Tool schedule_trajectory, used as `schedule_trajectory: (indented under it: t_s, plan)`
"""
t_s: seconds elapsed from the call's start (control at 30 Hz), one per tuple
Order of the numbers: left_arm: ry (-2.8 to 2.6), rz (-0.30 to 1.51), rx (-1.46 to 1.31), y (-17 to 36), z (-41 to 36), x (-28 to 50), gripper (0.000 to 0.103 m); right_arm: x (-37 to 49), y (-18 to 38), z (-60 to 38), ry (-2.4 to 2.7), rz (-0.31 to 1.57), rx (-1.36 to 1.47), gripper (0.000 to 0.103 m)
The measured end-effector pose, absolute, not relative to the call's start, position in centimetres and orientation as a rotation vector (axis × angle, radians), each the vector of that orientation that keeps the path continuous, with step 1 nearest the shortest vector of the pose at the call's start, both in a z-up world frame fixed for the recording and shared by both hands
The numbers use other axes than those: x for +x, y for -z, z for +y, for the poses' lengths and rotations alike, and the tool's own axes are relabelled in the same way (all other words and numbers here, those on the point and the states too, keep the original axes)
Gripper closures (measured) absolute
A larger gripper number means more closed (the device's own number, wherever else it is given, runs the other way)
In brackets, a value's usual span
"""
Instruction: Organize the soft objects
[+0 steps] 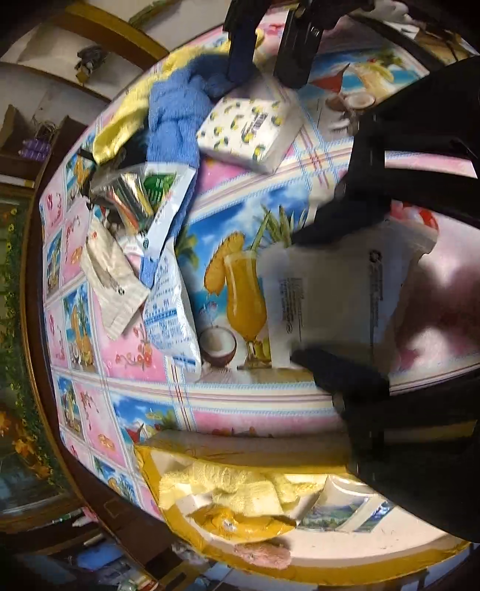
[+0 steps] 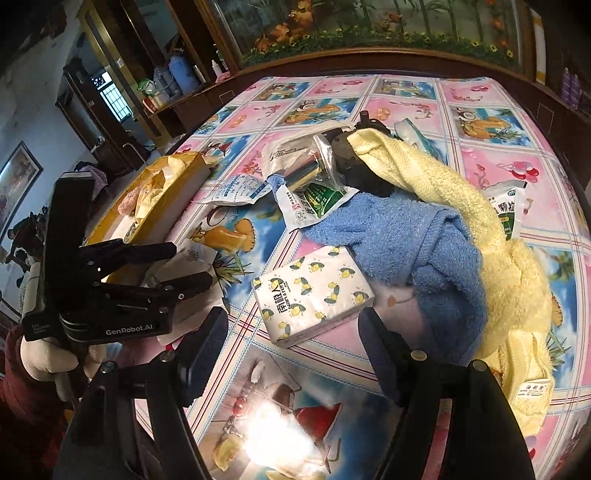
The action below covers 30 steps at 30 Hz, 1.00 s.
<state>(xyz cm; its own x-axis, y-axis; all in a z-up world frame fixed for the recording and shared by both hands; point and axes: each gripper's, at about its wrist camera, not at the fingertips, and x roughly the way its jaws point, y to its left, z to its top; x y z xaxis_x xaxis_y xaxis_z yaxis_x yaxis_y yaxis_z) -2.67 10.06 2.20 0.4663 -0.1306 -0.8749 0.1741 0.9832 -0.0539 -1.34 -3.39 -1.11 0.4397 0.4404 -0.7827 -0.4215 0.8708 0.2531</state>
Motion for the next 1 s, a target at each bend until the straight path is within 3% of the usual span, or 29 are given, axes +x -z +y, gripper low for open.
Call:
schedule_trajectory:
  t_s: [0.1,0.53,0.73,0.9,1.0]
  plan:
    - [0.218,1.049,0.044,-2.9,10.4,-3.7,0.07,-0.8,1.9,-3.8,-0.534,1.012,0.081,0.03]
    - [0.243,1.009,-0.137,-4.7,13.1,-5.2,0.074,2.6,2.8,-2.2,-0.357,1.103,0.294,0.03]
    - [0.173,1.036,-0.089,-3.8,13.7,-5.3,0.068,3.9,3.3,0.3,-0.239,1.078,0.195,0.027]
    - [0.142,1.028,0.02,-3.2,11.8,-5.5,0.041,3.6,3.7,2.3,-0.219,1.048,0.005,0.028]
    - [0.141,1.008,0.089,-2.7,10.7,-5.4,0.039,2.9,3.8,2.3,-0.234,1.02,-0.057,0.038]
